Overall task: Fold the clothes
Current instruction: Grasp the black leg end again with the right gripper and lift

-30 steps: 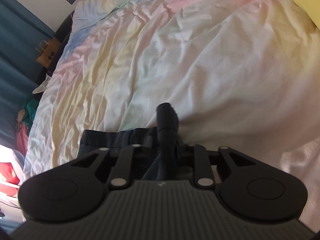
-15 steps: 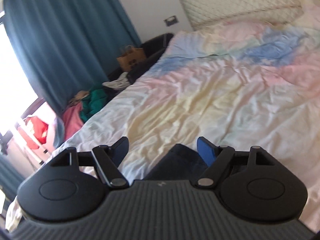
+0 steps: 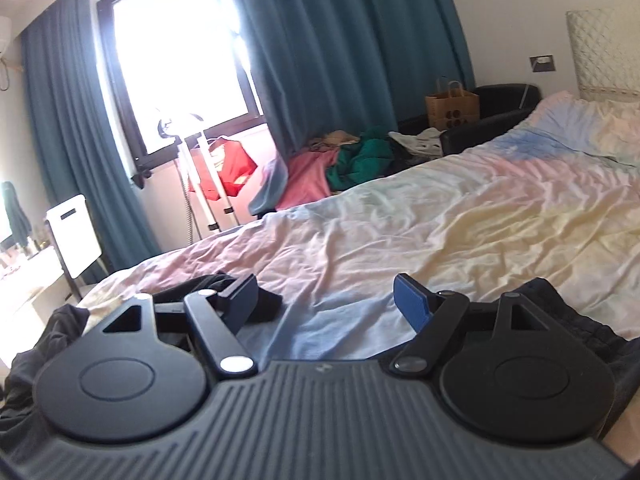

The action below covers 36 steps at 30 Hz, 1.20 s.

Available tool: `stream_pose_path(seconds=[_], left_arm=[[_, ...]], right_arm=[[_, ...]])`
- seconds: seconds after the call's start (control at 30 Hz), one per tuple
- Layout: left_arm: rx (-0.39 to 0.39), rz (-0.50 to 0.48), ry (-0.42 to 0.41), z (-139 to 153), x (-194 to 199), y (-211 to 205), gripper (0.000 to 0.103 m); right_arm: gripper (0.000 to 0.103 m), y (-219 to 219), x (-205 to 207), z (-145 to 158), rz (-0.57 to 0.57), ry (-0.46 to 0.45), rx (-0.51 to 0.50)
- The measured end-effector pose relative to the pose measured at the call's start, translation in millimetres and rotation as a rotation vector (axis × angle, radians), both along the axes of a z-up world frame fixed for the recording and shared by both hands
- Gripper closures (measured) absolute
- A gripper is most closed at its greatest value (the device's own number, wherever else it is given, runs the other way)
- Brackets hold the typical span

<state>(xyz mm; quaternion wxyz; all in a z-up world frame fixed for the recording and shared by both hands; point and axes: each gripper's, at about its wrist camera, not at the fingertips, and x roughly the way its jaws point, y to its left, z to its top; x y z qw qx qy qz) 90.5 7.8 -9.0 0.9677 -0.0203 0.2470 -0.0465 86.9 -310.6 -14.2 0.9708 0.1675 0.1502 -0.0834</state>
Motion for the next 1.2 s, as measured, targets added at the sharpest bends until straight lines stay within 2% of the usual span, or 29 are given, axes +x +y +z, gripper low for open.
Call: stream_pose_path(seconds=[0.17, 0.33, 0.53, 0.7, 0.9, 1.0, 1.13, 1.2], left_arm=[[0.048, -0.05, -0.022, -4, 18, -23, 0.004], [0.05, -0.065, -0.039, -30, 27, -27, 0.003], [0.038, -0.033, -0.01, -58, 31, -15, 0.003], [0.031, 0.002, -0.004, -62, 32, -7, 0.003], [-0.027, 0.045, 0.001, -59, 30, 5, 0.003], [-0.029, 0.052, -0.005, -57, 26, 8, 0.003], [-0.042, 0.037, -0.017, -59, 25, 14, 0.003], [-0.046, 0.028, -0.023, -62, 27, 17, 0.003]], right_arm=[[0.025, 14, 3, 5, 0.074, -0.034, -0.026], [0.025, 26, 12, -2, 0.116, -0.036, -0.034], [0.026, 42, 24, -14, 0.159, -0.022, -0.048], [0.025, 44, 32, -24, 0.205, -0.003, 0.015], [0.025, 36, 49, -52, 0.268, 0.092, 0.246], [0.025, 34, 58, -69, 0.296, 0.153, 0.373], [0.025, 33, 90, -82, 0.304, 0.221, 0.559], [0.025, 39, 119, -88, 0.289, 0.224, 0.627]])
